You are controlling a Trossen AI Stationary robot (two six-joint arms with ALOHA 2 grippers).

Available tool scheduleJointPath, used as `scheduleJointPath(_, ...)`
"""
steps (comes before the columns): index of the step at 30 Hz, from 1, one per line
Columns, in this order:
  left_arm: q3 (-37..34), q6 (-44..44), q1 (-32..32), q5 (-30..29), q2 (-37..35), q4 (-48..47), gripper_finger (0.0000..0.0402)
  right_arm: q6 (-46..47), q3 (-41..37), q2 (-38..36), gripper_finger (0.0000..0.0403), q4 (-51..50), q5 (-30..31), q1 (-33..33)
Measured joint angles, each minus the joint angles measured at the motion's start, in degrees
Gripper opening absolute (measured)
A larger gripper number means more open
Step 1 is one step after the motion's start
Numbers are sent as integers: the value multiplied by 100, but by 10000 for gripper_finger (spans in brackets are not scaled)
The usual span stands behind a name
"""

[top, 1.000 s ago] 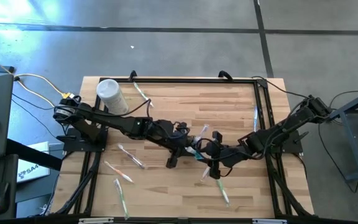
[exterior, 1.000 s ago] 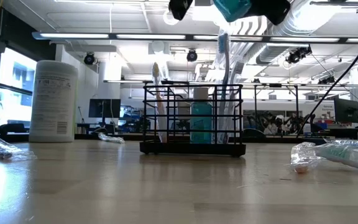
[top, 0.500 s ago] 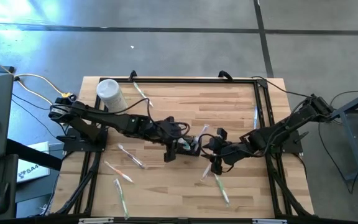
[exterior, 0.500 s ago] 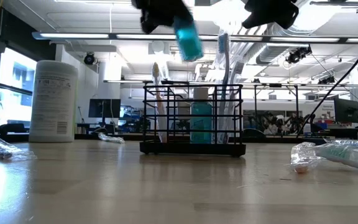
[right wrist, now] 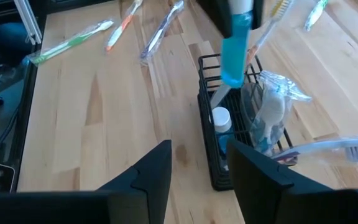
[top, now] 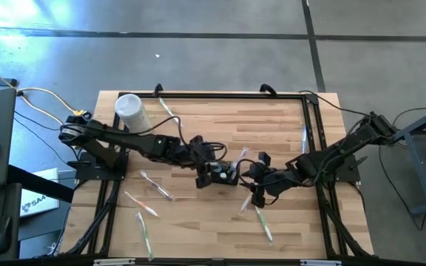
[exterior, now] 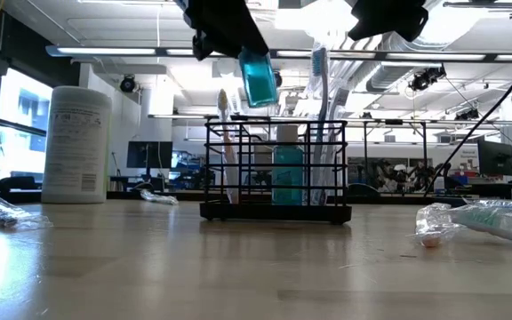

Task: Pick & Place toothbrushing station
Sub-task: Put the blue mouthwash bottle into the mesh organizer

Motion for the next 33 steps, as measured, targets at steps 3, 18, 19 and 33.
scheduleJointPath(3,-2,-159,111,115,88,-43,92,1,0,0,143,2,0,0)
scheduleJointPath(18,0,-329,253,628,376,-53,92,3,0,0,141,-55,-1,1)
scheduleJointPath(19,0,-331,253,628,376,-44,92,4,0,0,141,-56,-2,2)
scheduleJointPath(33,0,-458,256,759,373,-153,92,2,0,0,140,-63,-1,2)
